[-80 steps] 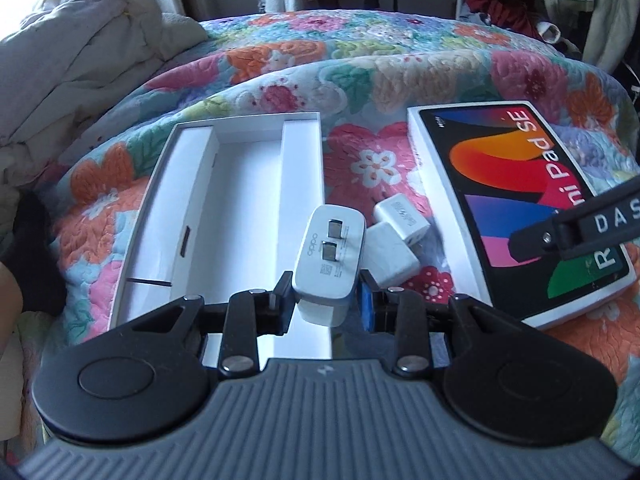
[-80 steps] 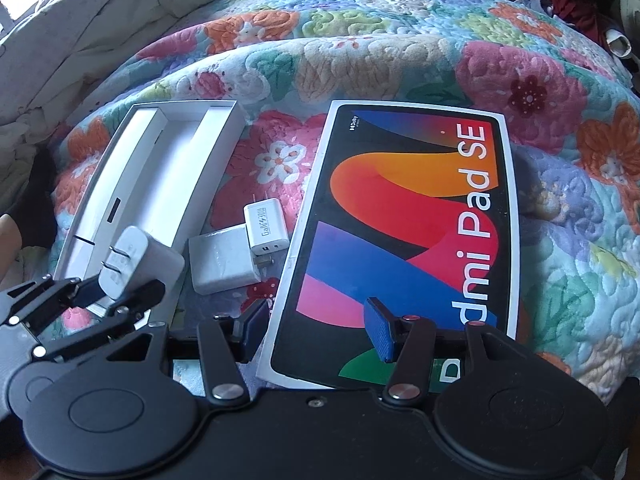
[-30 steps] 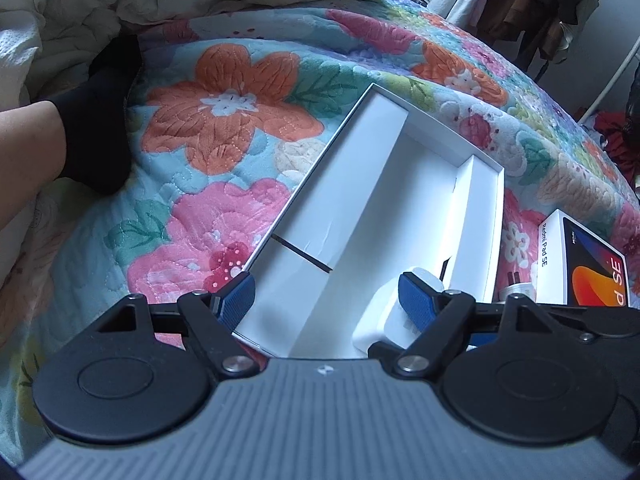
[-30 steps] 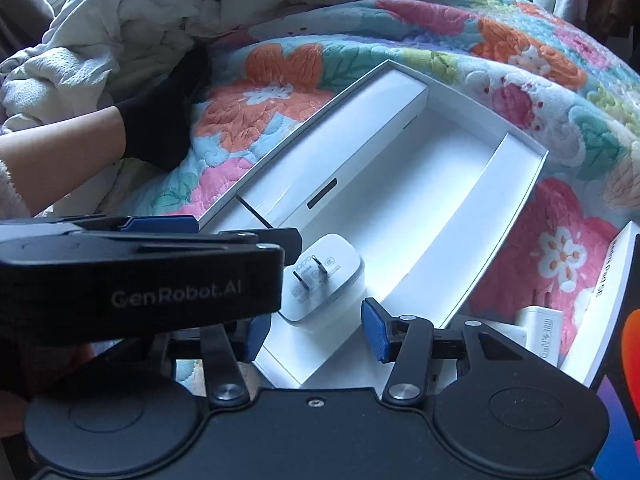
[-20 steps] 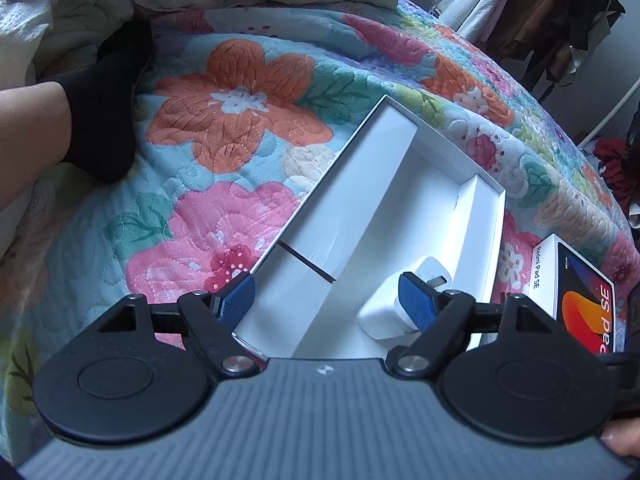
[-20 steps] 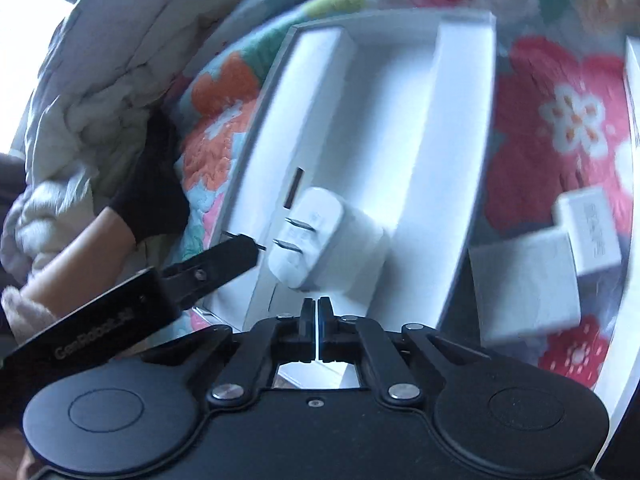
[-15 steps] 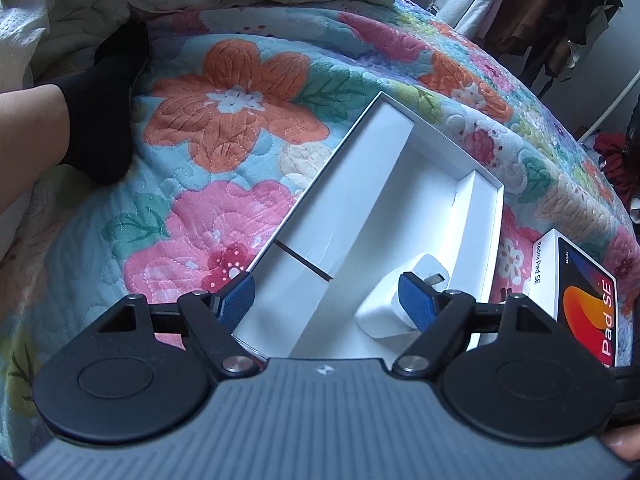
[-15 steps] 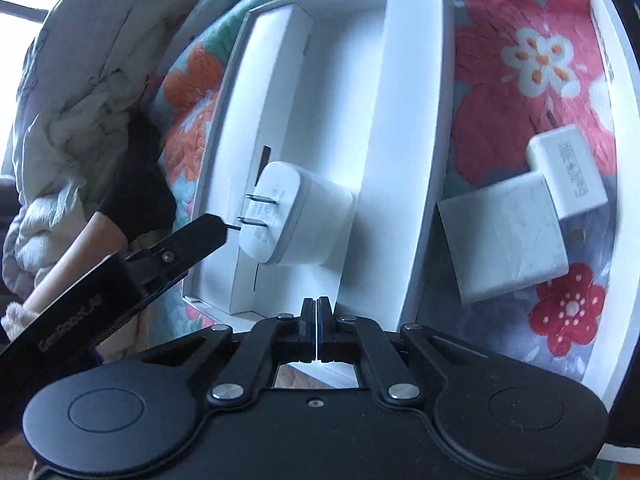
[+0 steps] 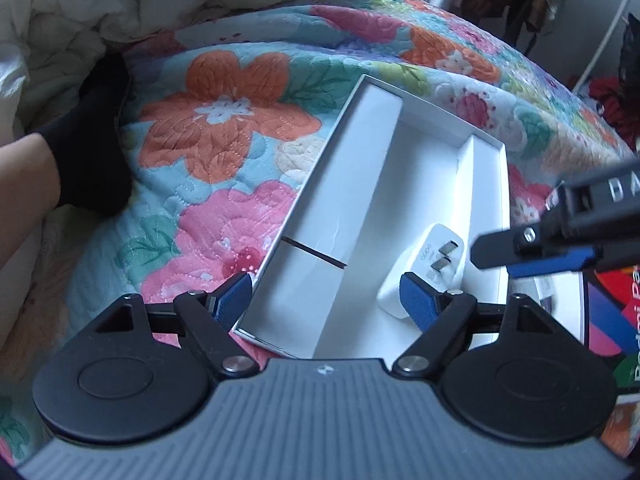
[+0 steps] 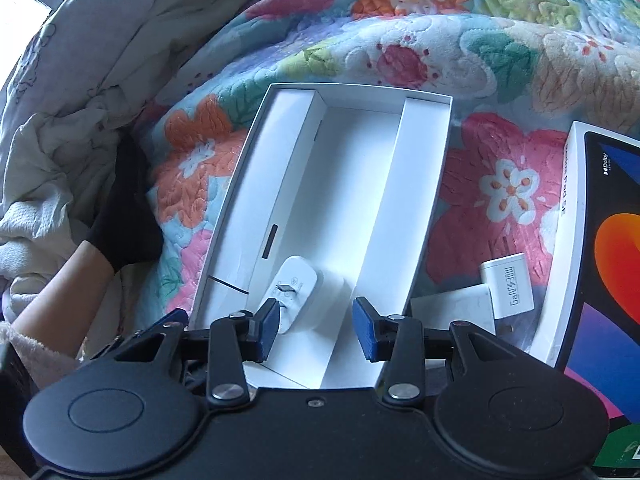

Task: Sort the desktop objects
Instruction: 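Move the right gripper to the white square block beside the GaN charger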

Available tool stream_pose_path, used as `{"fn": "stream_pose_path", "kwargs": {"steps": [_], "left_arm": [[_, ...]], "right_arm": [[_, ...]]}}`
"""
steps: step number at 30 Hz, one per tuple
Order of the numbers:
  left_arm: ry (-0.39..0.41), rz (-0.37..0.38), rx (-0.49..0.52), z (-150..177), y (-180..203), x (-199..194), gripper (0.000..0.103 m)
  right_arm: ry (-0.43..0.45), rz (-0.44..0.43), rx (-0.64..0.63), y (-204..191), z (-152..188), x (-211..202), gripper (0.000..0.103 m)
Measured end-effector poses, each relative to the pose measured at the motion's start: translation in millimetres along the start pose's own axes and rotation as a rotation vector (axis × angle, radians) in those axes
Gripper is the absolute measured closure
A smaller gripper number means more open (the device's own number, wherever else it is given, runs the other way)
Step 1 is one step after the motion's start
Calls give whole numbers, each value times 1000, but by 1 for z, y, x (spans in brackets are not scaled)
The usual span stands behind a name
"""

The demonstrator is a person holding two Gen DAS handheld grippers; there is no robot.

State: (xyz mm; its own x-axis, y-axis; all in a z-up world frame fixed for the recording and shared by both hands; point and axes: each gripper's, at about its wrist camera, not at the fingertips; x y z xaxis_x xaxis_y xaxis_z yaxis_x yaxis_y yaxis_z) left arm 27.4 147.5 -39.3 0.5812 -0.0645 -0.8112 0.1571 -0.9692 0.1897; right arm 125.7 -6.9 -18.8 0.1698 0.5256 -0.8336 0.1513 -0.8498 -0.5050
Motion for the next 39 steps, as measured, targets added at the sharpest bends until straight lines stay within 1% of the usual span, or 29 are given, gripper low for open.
{"fn": "stream_pose_path", "kwargs": {"steps": [2,4,7,9,11,12,13,14,17,19,21,22,24,25,26,27,28,29,31,32,33,35,37,39], "left_arm": [[-11,3,49,1,4,1,23],[-25,34,65,3,12,2,23],[-43,66,91,6,19,4,23],[-62,80,83,7,17,7,23],[-82,88,78,8,16,10,23],[-92,89,76,9,15,12,23],[-93,92,73,8,14,11,23],[-93,95,70,8,13,11,23],[-93,104,59,7,11,9,23],[-93,110,52,7,10,8,22],[-93,117,45,6,8,6,22],[-93,120,41,6,7,6,22],[-94,126,34,5,6,4,22],[-94,129,31,5,5,4,22],[-94,132,27,4,5,3,22],[-108,146,22,3,2,3,21],[-115,155,22,3,4,6,21],[-106,150,21,3,4,6,21],[-91,116,22,3,4,6,21],[-96,110,26,3,5,7,21],[-100,115,24,4,5,7,21],[-105,125,19,4,6,7,21],[-102,140,21,4,10,5,21],[-96,158,31,2,15,5,21]], "right_arm": [[-12,13,1,-5,-7,1,57],[-34,32,-6,-11,-14,6,57],[-112,67,-18,-20,-20,24,57],[-152,84,-22,-23,-22,36,57],[-156,76,-27,-21,-21,41,57],[-158,72,-29,-21,-21,44,58],[-156,64,-30,-19,-20,45,65],[-150,51,-28,-16,-20,43,67],[-132,-8,-4,-2,-19,39,69],[-120,-70,42,12,-19,39,69],[-115,-158,106,27,-16,40,70],[-126,-215,147,36,-14,43,73],[-163,-338,239,54,-7,53,78],[-197,-374,281,60,-4,59,80],[-218,-366,291,63,-1,62,83],[-209,-329,253,58,0,59,86],[-200,-292,214,54,0,57,86],[-185,-248,159,47,0,52,85],[-138,-133,-4,28,1,40,83],[-118,-90,-68,19,1,34,83],[-108,-77,-95,14,2,29,83],[-95,-68,-120,9,2,19,77],[-65,-16,-146,8,3,8,64],[-29,40,-174,11,4,-4,61]]}}
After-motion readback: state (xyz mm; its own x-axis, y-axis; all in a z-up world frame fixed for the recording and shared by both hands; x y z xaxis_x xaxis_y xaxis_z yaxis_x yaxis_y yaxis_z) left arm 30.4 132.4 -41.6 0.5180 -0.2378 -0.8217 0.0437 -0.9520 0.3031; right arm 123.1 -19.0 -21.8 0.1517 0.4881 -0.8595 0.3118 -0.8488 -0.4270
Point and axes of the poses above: each gripper's, at about its wrist camera, not at the fingertips, and x roughly the way its jaws point, y to its right, z to its underside, and after that the axes turned 3 degrees about x, right-handed
